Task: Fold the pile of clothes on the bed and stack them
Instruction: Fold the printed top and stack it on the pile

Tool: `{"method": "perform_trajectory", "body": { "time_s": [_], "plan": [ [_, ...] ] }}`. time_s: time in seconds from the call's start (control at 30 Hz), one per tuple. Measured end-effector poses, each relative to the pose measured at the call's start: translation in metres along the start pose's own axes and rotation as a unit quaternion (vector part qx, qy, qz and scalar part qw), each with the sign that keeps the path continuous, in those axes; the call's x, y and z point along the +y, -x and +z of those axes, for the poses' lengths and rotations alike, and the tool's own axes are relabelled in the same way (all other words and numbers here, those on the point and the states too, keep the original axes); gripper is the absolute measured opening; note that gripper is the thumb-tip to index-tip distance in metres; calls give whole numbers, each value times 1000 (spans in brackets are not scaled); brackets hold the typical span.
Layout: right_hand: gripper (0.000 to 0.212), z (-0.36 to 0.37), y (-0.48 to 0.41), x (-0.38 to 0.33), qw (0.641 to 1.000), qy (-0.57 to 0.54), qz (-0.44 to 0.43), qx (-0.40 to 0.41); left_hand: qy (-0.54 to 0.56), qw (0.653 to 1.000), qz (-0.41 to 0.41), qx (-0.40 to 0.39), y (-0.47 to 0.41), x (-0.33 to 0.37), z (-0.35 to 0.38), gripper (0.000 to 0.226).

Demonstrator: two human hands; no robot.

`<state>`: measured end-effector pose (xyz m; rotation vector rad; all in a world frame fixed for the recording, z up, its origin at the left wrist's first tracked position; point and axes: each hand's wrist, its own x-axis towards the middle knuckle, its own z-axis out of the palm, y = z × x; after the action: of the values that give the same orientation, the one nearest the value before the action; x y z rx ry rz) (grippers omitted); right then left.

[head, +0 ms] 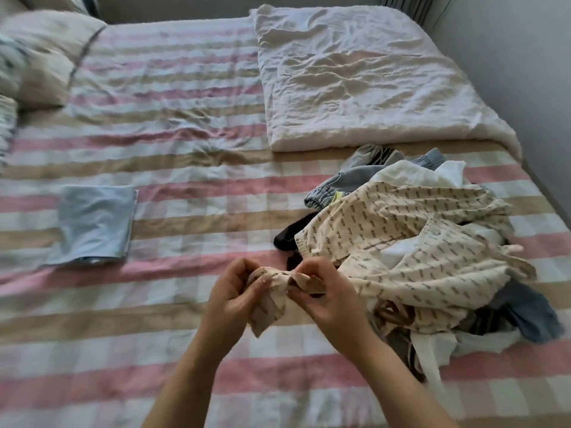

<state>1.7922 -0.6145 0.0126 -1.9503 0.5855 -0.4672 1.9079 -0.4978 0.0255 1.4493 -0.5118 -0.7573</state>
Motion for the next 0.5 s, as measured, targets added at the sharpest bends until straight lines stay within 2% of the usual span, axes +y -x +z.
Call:
{"method": "perform_trajectory", "body": {
  "time_s": [0.07, 0.13, 0.17, 0.23, 0.3, 0.37, 0.4, 0.5],
  "plan": [
    [36, 17, -1, 0, 995, 87, 28, -42, 36, 999, -10, 19, 9, 10, -35, 4],
    [19, 38, -3, -4, 986, 159, 18, -53, 80, 995, -17, 54, 15, 15, -71, 8],
    [11, 51, -3, -9, 988, 143, 13, -52, 93, 992, -20, 78, 17, 16, -87, 8],
    [14, 79, -4, -23, 997, 69, 16, -36, 123, 986, -23, 113, 15, 18, -111, 3],
    [15, 110, -9, -38, 996, -68, 56, -20, 162, 978, -17, 129, 10, 20, -131, 6],
    [25, 139, -17, -48, 966, -223, 128, -10, 199, 972, -12, 127, 4, 18, -152, 14],
    [24, 150, -21, -49, 947, -275, 169, 3, 205, 971, -13, 119, 1, 15, -159, 21],
    [19, 182, -29, -32, 915, -291, 276, 47, 133, 983, -54, 110, -7, -12, -175, 32]
  ]
}}
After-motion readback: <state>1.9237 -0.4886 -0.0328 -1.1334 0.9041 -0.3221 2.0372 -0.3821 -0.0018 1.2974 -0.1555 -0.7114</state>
